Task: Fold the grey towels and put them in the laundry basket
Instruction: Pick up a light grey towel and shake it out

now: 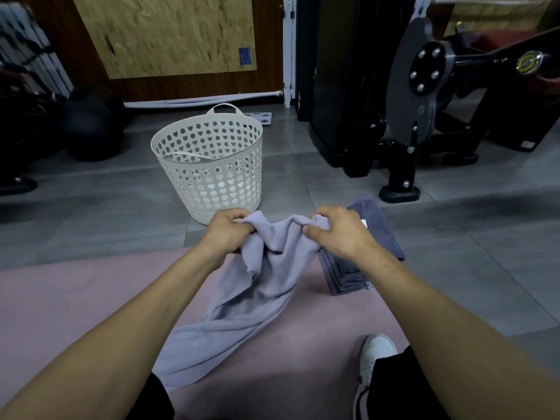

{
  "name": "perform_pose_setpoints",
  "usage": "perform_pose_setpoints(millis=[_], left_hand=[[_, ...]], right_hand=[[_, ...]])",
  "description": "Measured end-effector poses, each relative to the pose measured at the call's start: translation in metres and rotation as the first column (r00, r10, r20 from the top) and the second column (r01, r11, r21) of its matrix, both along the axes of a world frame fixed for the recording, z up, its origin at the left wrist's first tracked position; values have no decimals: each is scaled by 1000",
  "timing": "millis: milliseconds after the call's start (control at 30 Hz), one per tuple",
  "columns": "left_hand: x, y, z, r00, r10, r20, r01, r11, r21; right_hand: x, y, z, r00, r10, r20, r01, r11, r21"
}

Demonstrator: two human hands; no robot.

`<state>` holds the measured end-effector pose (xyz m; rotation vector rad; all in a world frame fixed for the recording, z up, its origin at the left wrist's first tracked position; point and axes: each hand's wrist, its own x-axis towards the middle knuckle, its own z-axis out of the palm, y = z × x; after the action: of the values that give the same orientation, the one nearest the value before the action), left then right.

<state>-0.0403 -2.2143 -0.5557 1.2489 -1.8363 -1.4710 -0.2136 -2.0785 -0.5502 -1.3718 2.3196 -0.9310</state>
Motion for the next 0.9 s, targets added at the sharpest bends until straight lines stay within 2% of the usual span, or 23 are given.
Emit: perform_pose_setpoints(millis=[100, 167, 333, 433, 500, 633, 700, 800, 867, 900], left_hand=[[-7, 14, 16, 986, 42, -161, -20, 991, 135], [-9, 23, 24, 981, -1, -194, 34, 985, 167], [3, 25, 29, 965, -167, -203, 192, 975, 109], [10, 22, 24, 959, -256, -117, 262, 964, 35], [12, 20, 16, 968, -251, -21, 250, 967, -43], [21, 6, 0, 982, -73, 174, 122, 949, -290], [25, 1, -1, 976, 19, 217, 51, 949, -310], [23, -1, 5, 991, 136, -1, -135, 982, -132], [21, -1, 9, 974, 183, -131, -186, 982, -12], [20, -2, 9, 971, 187, -152, -188, 982, 4]], right_hand=[[11, -8, 5, 988, 150, 16, -150, 988, -26], [20, -15, 5, 977, 209, -32, -210, 977, -38], [28, -25, 4, 991, 127, -36, -130, 987, -97], [26, -29, 6, 998, 40, 46, -31, 981, -194], [24, -29, 8, 995, -19, 93, 41, 971, -234], [17, -26, 6, 986, -91, 138, 119, 970, -212], [17, -25, 3, 982, -93, 166, 121, 978, -171], [18, -24, 3, 960, -35, 279, 62, 994, -91], [17, -23, 3, 932, 22, 361, -12, 999, -30], [16, -23, 2, 938, 45, 344, -46, 999, -5]])
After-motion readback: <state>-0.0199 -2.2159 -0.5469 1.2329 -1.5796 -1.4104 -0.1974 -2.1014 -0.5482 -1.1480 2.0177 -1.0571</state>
